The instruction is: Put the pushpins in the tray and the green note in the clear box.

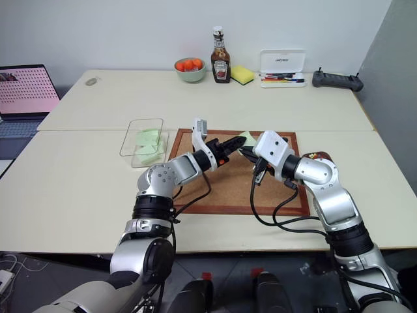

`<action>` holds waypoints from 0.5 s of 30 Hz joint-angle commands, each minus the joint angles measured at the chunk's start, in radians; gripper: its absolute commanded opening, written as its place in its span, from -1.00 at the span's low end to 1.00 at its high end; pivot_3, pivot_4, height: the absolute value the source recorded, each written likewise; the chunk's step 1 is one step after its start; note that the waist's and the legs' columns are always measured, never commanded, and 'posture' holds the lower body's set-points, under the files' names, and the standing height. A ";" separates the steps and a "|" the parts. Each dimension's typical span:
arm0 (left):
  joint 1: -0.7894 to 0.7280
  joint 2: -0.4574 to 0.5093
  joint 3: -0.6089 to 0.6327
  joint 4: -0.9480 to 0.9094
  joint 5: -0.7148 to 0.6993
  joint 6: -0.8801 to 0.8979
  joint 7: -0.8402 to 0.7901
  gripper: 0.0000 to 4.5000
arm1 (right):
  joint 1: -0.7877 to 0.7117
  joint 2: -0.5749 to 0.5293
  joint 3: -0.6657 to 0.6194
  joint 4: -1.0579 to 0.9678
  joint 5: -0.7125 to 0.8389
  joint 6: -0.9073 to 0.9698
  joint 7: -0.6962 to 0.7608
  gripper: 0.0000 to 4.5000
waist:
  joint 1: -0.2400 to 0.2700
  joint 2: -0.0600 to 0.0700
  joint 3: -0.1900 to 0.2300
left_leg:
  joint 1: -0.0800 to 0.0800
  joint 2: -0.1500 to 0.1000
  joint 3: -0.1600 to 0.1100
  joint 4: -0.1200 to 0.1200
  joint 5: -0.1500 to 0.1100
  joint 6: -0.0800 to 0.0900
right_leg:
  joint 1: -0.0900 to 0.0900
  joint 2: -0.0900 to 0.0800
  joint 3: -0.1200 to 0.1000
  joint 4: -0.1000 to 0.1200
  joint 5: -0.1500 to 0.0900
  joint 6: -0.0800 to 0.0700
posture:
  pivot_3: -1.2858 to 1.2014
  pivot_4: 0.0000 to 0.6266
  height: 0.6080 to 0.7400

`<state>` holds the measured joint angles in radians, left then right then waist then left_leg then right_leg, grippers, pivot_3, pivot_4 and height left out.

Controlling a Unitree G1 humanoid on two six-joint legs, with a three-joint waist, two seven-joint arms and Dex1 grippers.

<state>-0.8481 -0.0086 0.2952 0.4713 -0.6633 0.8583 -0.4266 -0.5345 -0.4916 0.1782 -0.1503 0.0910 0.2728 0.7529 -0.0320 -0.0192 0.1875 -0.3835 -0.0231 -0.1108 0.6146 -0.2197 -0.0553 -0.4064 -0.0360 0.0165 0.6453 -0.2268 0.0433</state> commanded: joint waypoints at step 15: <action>0.043 0.009 -0.050 -0.136 0.009 -0.075 -0.047 -0.98 | -0.021 0.065 -0.063 -0.009 0.037 0.041 -0.089 -1.00 | 0.001 0.000 0.000 | 0.000 0.000 0.000 0.000 0.000 0.000 | 0.000 0.000 0.000 0.000 0.000 0.000 | 0.03 -0.52 1.00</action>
<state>-0.8096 -0.0052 0.2652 0.3852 -0.6591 0.8091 -0.4534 -0.5356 -0.4330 0.1585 -0.1488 0.1029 0.3048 0.6876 -0.0315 -0.0192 0.1875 -0.3835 -0.0230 -0.1108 0.6146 -0.2197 -0.0555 -0.4064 -0.0360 0.0167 0.6454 -0.2268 0.0433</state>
